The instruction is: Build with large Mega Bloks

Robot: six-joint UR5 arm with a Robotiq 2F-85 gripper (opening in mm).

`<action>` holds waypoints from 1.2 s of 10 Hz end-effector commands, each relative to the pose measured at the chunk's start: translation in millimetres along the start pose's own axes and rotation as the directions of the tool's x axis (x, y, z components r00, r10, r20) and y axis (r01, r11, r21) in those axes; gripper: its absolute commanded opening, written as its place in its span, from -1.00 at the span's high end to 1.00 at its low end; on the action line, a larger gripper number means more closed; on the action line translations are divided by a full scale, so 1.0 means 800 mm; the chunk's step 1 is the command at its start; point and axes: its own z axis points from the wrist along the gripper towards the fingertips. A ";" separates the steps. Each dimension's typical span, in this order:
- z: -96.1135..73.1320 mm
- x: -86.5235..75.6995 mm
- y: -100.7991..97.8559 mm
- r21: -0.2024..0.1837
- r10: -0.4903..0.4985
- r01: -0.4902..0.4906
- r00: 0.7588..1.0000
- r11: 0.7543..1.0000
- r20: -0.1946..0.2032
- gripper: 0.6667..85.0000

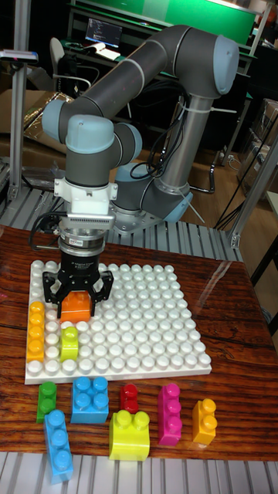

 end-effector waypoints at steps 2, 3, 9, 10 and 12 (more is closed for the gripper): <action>-0.002 0.003 -0.002 0.001 -0.026 0.026 1.000 1.000 -0.009 -0.47; -0.002 0.004 -0.003 0.001 -0.034 0.034 0.999 0.999 -0.014 -0.49; -0.007 0.015 -0.007 -0.007 -0.054 0.054 0.998 0.998 -0.031 -0.69; -0.010 0.018 -0.007 -0.006 -0.053 0.053 0.998 0.999 -0.040 -0.69; -0.011 0.020 -0.004 -0.011 -0.045 0.045 0.998 0.999 -0.041 -0.72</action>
